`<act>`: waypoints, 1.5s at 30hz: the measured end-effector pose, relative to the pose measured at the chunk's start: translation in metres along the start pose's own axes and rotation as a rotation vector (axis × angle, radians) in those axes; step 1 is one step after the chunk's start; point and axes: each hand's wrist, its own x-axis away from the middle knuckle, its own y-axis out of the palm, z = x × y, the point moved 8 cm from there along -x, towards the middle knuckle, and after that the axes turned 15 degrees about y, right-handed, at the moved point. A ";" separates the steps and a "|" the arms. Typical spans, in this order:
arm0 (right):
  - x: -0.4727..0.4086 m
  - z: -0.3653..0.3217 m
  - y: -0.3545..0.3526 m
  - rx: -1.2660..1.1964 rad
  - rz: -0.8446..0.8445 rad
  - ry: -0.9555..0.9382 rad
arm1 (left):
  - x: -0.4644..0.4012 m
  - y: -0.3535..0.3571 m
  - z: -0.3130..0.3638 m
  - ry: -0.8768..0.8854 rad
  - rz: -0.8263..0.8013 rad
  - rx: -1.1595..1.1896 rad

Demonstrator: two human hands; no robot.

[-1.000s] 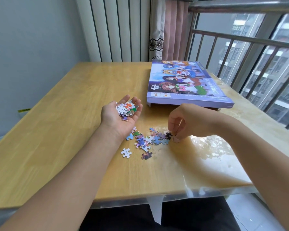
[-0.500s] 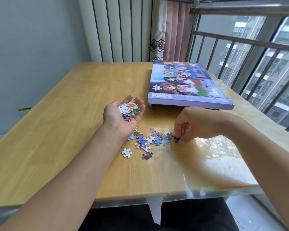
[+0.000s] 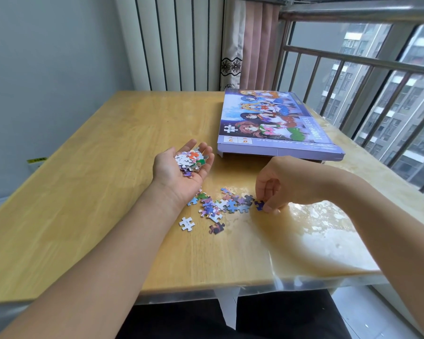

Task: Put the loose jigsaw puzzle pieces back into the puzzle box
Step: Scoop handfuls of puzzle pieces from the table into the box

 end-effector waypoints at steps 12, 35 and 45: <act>0.005 -0.007 -0.004 0.048 0.060 -0.064 | 0.001 -0.001 0.000 -0.009 0.012 -0.001; -0.013 -0.009 0.003 -0.181 0.222 -0.130 | 0.013 -0.002 0.005 -0.007 0.041 -0.003; 0.035 -0.087 0.081 0.024 0.145 -0.281 | 0.100 -0.075 0.038 0.063 0.150 0.073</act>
